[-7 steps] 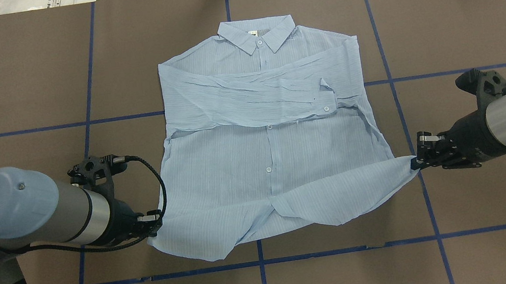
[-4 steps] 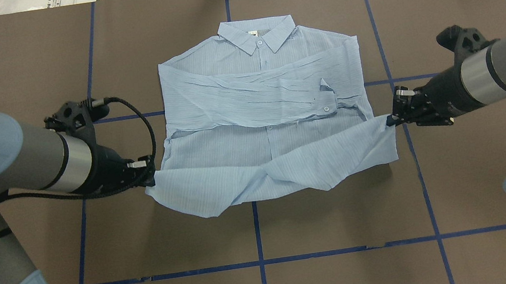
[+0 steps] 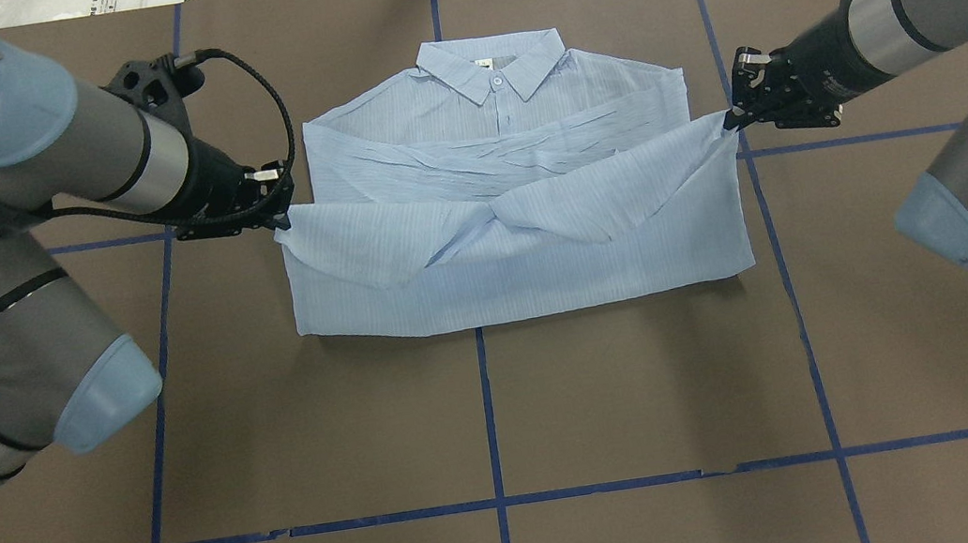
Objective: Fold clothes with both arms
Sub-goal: 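Lift the hem with both grippers and fold it over toward the collar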
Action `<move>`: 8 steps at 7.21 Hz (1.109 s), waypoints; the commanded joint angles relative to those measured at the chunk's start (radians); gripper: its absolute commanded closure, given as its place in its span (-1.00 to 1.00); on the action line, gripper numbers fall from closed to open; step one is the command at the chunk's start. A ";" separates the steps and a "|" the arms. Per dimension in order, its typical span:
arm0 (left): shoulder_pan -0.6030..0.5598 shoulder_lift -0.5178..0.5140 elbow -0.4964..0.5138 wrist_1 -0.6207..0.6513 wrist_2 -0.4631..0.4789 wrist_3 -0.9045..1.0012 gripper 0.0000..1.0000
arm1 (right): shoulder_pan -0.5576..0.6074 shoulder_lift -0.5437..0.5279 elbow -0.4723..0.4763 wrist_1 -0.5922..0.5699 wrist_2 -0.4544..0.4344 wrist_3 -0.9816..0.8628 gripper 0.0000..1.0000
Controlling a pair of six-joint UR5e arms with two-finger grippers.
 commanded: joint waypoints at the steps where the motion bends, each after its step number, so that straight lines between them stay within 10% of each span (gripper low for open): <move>1: -0.055 -0.097 0.235 -0.144 -0.002 -0.011 1.00 | 0.029 0.076 -0.126 0.001 0.002 -0.044 1.00; 5: -0.101 -0.249 0.585 -0.319 0.003 -0.030 1.00 | 0.055 0.200 -0.304 0.000 0.002 -0.085 1.00; 8: -0.101 -0.251 0.664 -0.396 0.012 -0.030 1.00 | 0.054 0.326 -0.504 0.006 -0.005 -0.128 1.00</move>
